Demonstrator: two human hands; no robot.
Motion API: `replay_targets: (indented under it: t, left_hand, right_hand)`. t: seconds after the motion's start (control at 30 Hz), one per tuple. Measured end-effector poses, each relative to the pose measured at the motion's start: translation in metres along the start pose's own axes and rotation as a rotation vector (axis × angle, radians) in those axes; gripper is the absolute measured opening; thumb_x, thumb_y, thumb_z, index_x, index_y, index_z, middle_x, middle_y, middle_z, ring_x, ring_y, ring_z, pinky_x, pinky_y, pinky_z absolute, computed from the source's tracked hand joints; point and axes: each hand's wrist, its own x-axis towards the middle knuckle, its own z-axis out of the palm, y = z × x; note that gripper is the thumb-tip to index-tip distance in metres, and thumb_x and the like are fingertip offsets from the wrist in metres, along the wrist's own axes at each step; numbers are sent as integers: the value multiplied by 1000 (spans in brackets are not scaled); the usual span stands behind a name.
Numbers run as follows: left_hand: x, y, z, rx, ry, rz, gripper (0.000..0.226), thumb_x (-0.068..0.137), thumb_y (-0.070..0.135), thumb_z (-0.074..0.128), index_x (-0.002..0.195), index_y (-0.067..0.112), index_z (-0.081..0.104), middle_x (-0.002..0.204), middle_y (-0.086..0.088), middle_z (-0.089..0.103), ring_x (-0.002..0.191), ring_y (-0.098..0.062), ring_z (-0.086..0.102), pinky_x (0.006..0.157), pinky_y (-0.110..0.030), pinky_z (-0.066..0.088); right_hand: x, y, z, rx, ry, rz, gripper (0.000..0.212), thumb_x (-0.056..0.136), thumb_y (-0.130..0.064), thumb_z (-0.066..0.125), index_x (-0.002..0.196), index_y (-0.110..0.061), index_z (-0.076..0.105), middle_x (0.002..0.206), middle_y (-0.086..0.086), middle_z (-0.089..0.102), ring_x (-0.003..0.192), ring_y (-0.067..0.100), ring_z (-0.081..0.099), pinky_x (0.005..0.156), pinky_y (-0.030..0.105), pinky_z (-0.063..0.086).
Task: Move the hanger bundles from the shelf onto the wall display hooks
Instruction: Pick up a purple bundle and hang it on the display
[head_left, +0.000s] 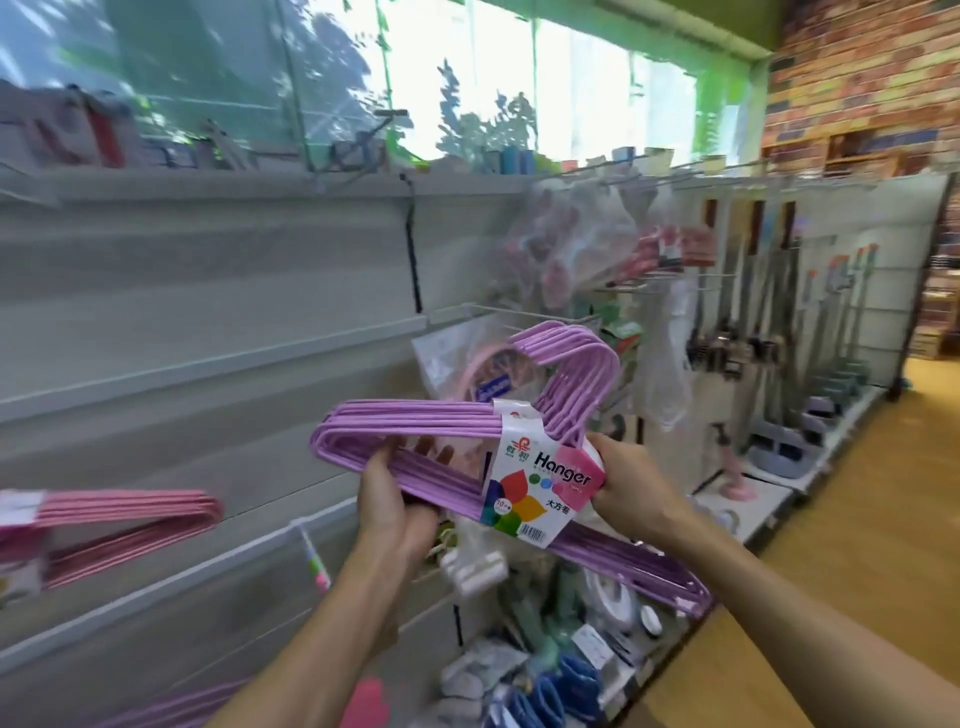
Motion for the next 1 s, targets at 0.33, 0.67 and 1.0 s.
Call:
replay_targets:
  t: [0.33, 0.67, 1.0]
  left_hand:
    - [-99, 105, -92, 30, 234, 386, 21, 99, 25, 44, 101, 13, 61, 91, -14, 65, 107, -37, 58, 110, -58, 40]
    - [-220, 214, -178, -39, 500, 723, 30, 103, 24, 36, 96, 14, 63, 83, -9, 66, 80, -26, 63, 101, -53, 47]
    - [-333, 313, -269, -61, 618, 877, 26, 99, 29, 45, 108, 13, 63, 91, -10, 65, 85, -29, 64, 104, -55, 46]
  right_hand:
    - [-9, -113, 73, 208, -235, -286, 25, 76, -15, 76, 90, -22, 58, 85, -7, 72, 62, -1, 66, 50, 11, 49]
    - [-50, -275, 154, 288, -419, -606, 28, 87, -22, 72, 107, -27, 54, 105, 1, 74, 81, 18, 67, 65, 24, 47]
    - [-128, -427, 192, 441, -513, -852, 39, 71, -38, 55, 104, -17, 60, 93, -3, 68, 81, 22, 64, 65, 30, 45]
